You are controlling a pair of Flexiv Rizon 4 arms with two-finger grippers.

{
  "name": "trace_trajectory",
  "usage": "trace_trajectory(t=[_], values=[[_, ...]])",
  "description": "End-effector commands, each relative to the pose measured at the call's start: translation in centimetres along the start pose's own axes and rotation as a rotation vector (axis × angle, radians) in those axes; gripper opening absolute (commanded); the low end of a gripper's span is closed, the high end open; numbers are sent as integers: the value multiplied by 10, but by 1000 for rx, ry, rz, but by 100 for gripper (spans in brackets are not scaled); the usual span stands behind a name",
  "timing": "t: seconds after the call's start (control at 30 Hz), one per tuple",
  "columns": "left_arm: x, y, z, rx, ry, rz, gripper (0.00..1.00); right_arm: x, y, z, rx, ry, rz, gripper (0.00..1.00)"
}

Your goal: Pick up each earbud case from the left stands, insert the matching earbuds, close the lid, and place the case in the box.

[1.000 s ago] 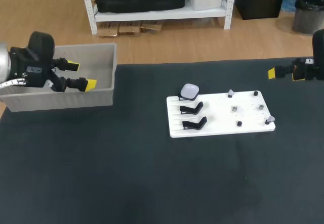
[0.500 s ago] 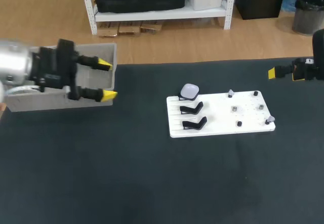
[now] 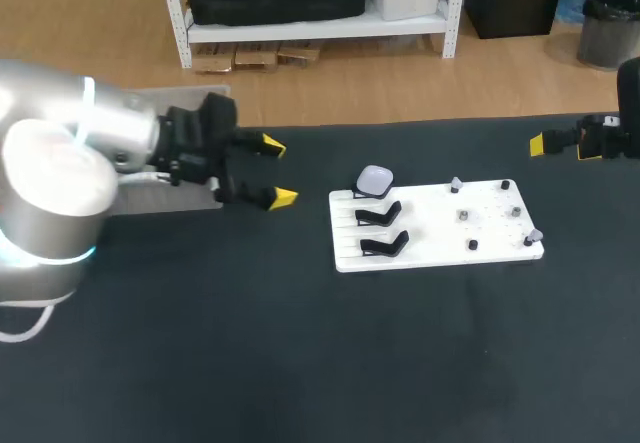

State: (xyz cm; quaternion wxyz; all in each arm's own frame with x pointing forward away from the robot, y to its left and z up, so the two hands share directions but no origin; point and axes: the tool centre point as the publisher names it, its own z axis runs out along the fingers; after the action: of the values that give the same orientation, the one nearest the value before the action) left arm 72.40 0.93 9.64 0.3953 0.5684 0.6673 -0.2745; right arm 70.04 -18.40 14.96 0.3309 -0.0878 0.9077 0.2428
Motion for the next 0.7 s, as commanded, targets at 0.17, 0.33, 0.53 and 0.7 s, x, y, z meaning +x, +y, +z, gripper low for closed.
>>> trace_trajectory(t=[0.17, 0.33, 0.53, 0.7], values=[[-2, 8, 29, 14, 24, -2, 100, 0, 0, 0, -1, 1, 0, 100], [-2, 8, 29, 14, 24, -2, 100, 0, 0, 0, -1, 1, 0, 100], [-5, 10, 55, -4, 1, -41, 100, 0, 0, 0, -1, 1, 0, 100], [-8, 21, 76, 10, -23, -70, 100, 0, 0, 0, -1, 1, 0, 100]])
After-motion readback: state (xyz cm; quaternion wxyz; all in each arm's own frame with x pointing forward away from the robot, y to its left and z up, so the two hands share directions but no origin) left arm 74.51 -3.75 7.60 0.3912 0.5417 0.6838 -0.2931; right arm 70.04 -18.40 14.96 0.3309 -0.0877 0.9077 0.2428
